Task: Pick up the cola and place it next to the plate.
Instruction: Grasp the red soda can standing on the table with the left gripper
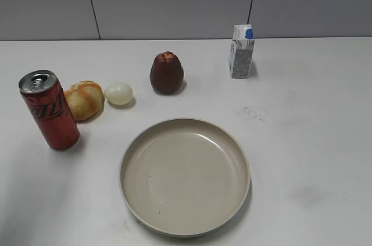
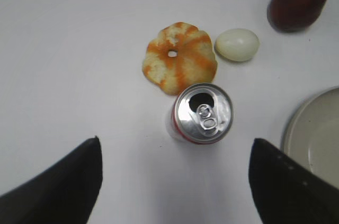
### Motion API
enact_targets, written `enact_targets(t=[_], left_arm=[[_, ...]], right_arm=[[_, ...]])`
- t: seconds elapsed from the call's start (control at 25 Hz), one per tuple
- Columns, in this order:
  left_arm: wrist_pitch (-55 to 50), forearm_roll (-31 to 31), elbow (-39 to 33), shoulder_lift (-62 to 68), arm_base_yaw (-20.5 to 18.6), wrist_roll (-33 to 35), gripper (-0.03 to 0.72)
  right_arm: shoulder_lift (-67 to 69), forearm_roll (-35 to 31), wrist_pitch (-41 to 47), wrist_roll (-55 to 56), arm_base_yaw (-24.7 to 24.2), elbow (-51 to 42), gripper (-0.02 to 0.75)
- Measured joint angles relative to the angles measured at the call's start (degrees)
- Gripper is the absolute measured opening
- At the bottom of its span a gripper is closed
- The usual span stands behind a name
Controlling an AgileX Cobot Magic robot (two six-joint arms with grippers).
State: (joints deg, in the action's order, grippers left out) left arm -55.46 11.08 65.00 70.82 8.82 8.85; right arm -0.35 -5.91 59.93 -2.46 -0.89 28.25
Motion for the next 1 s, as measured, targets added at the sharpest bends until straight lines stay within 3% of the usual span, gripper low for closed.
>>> enact_targets(t=[0.36,1.0], left_arm=[[-0.05,-1.58,2.83,11.81,6.18,0.47,0.664],[4.70,-2.44,3.02,21.42,6.78,1.17,0.665]], right_arm=[[0.00,0.00,0.00,0.00,0.00,0.00,0.535],[0.00,0.00,0.00,0.00,0.00,0.00,0.535]])
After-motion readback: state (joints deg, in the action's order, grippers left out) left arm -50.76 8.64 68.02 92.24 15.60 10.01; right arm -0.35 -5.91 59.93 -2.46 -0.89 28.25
